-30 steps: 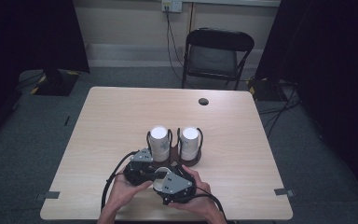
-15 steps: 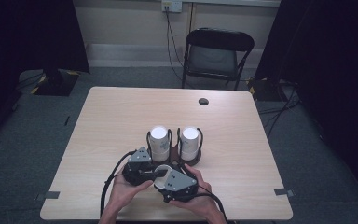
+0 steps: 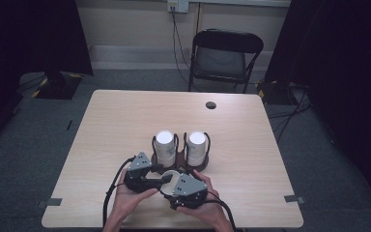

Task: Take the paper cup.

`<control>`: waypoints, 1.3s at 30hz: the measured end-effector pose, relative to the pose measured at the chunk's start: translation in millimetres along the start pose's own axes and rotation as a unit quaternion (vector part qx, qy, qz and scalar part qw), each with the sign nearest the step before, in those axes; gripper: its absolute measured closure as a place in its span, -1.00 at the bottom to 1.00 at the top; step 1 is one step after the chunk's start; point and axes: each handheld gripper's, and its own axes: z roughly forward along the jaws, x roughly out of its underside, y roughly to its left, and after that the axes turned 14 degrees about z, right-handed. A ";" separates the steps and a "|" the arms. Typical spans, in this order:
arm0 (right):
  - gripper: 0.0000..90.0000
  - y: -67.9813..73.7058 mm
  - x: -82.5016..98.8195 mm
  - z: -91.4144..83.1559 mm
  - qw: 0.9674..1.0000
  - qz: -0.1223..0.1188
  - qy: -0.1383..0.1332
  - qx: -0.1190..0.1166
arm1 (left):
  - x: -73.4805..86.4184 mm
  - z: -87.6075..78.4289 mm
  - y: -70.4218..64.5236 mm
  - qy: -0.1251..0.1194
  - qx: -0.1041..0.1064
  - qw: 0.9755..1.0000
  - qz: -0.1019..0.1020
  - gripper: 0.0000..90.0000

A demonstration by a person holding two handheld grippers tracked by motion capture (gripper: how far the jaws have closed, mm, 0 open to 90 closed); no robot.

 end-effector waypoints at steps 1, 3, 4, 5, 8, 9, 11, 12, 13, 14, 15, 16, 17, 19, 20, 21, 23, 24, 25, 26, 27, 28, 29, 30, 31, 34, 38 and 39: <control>-0.39 0.0 0.0 0.0 1.000 0.000 0.000 0.000 | 0.0 0.0 0.0 0.000 0.000 1.000 0.000 -0.11; -0.39 -0.3 0.5 0.0 1.000 0.002 0.001 0.000 | 0.2 -0.7 -0.8 0.001 -0.011 1.000 -0.001 -0.17; -0.39 -0.4 0.6 0.0 1.000 0.002 0.000 0.001 | 0.4 -1.2 -0.7 0.000 -0.013 1.000 0.001 -0.20; -0.39 -0.1 0.8 0.0 1.000 0.001 -0.001 0.002 | 0.6 -1.4 -0.8 -0.001 -0.015 1.000 0.001 -0.22; -0.39 -0.1 1.3 -0.3 1.000 0.003 -0.004 0.002 | 1.1 -2.2 -1.4 -0.004 -0.019 1.000 0.007 -0.30; -0.39 -0.6 1.6 -0.4 1.000 0.004 -0.003 0.001 | 1.3 -2.8 -1.3 -0.005 -0.020 1.000 0.007 -0.31; -0.39 -1.6 2.5 -0.7 1.000 0.009 -0.005 0.003 | 1.9 -3.4 -2.0 -0.013 -0.022 1.000 0.003 -0.37; -0.39 -3.5 3.5 -1.6 1.000 0.015 -0.007 0.002 | 1.8 -3.6 -2.7 -0.017 -0.027 0.999 0.008 -0.43; -0.39 -4.3 3.9 -2.1 1.000 0.018 -0.009 0.003 | 1.8 -3.6 -2.7 -0.017 -0.027 0.999 0.008 -0.45; -0.39 -4.3 3.9 -2.1 1.000 0.018 -0.009 0.003 | 1.4 -4.0 -3.9 -0.021 -0.027 0.999 0.009 -0.45; -0.39 -5.2 4.6 -2.9 1.000 0.022 -0.011 0.003 | 1.1 -4.7 -4.2 -0.022 -0.029 0.999 0.010 -0.46; -0.39 -6.6 5.5 -4.0 1.000 0.027 -0.011 0.004 | 1.6 -5.5 -3.8 -0.027 -0.029 0.999 0.008 -0.51; -0.39 -6.6 5.5 -4.0 1.000 0.027 -0.011 0.004 | 1.6 -5.5 -3.8 -0.027 -0.029 0.999 0.008 -0.51; -0.38 -8.4 6.4 -5.0 0.999 0.036 -0.010 0.003 | 3.2 -5.8 -2.6 -0.033 -0.028 0.999 -0.004 -0.52; -0.38 -9.0 6.7 -5.2 0.999 0.041 -0.008 0.003 | 4.5 -6.2 -2.4 -0.038 -0.030 0.999 -0.008 -0.52; -0.38 -9.7 7.3 -5.8 0.999 0.045 -0.005 0.005 | 5.6 -6.9 -2.2 -0.042 -0.032 0.999 -0.008 -0.53; -0.38 -10.8 8.9 -6.4 0.999 0.050 -0.005 0.008 | 7.5 -8.7 -2.2 -0.046 -0.032 0.998 -0.009 -0.54; -0.38 -10.8 8.9 -6.4 0.999 0.050 -0.005 0.008 | 7.5 -8.7 -2.2 -0.046 -0.032 0.998 -0.009 -0.56; -0.38 -11.3 9.6 -6.4 0.999 0.052 -0.004 0.009 | 8.5 -9.6 -2.6 -0.051 -0.037 0.998 -0.005 -0.56; -0.38 -11.6 10.4 -6.3 0.999 0.054 -0.004 0.009 | 9.4 -11.3 -2.7 -0.054 -0.040 0.998 -0.002 -0.60; -0.38 -11.7 10.9 -6.6 0.998 0.055 -0.003 0.011 | 10.5 -13.0 -2.1 -0.057 -0.042 0.998 -0.004 -0.66; -0.38 -12.2 11.4 -7.0 0.998 0.059 -0.004 0.012 | 13.0 -15.3 -0.8 -0.067 -0.040 0.997 -0.006 -0.66; -0.38 -12.2 11.4 -7.0 0.998 0.059 -0.004 0.012 | 13.0 -15.3 -0.8 -0.067 -0.040 0.997 -0.006 -0.66; -0.38 -12.4 11.5 -6.7 0.998 0.060 -0.005 0.012 | 14.4 -17.1 0.1 -0.070 -0.040 0.997 -0.006 -0.65; -0.38 -12.4 11.5 -6.7 0.998 0.060 -0.005 0.012 | 15.1 -18.0 0.1 -0.068 -0.047 0.997 -0.004 -0.65; -0.38 -14.3 11.9 -7.6 0.998 0.069 -0.009 0.009 | 17.5 -19.7 1.8 -0.049 -0.070 0.996 -0.005 -0.65; -0.38 -17.7 13.2 -10.2 0.997 0.078 -0.014 0.011 | 22.8 -24.5 2.8 -0.059 -0.088 0.994 0.005 -0.65; -0.38 -18.4 13.8 -10.9 0.997 0.079 -0.014 0.013 | 24.5 -25.9 3.8 -0.062 -0.087 0.994 0.000 -0.66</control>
